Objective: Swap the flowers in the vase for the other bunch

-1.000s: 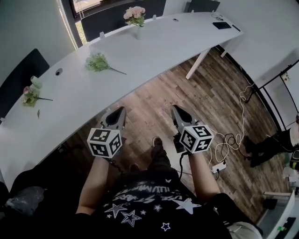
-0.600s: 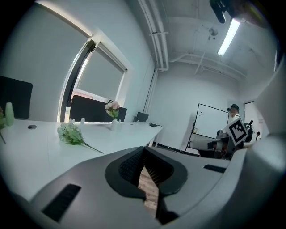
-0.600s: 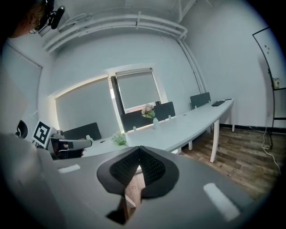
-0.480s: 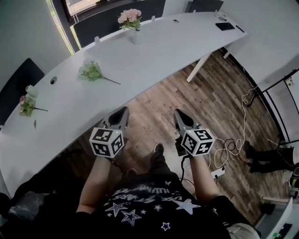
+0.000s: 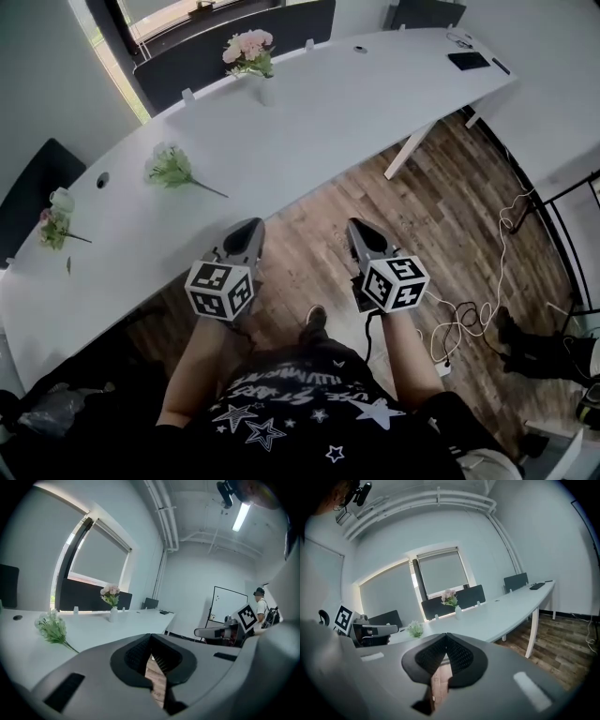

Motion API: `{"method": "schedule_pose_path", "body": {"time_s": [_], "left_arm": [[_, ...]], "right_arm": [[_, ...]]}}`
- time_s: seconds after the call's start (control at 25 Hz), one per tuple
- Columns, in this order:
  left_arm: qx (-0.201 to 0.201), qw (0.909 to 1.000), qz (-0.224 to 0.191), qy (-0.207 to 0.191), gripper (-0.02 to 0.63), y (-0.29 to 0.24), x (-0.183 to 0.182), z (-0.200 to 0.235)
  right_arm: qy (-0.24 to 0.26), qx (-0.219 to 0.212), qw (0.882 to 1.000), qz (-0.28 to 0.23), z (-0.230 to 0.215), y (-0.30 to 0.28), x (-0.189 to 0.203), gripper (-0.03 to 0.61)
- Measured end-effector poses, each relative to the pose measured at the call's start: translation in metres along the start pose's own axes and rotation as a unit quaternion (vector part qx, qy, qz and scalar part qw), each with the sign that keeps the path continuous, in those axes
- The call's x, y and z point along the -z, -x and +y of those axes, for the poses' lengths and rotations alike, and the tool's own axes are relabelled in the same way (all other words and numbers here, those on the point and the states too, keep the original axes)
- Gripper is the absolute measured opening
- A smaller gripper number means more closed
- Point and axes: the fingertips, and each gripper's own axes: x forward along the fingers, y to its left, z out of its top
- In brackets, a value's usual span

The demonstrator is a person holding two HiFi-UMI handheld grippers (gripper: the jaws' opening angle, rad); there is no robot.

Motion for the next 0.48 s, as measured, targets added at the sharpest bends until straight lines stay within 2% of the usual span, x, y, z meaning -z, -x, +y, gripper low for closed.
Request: {"method": "schedule_pose_path", "body": {"time_s": [0.24, 0.48], "left_arm": [[-0.03, 0.9995, -0.008, 0.002, 0.008, -0.03, -0.011, -0.005], [-0.073, 0.9972, -0.008, 0.017, 0.008, -0.03, -0.006, 0.002]], "right_arm": [[0.023, -0.046, 0.999, 0.008, -0.021, -0.025, -0.024, 0.002], [0.024, -0.081, 0.996, 0.026, -0.034, -0.045, -0.025, 0.002]]}}
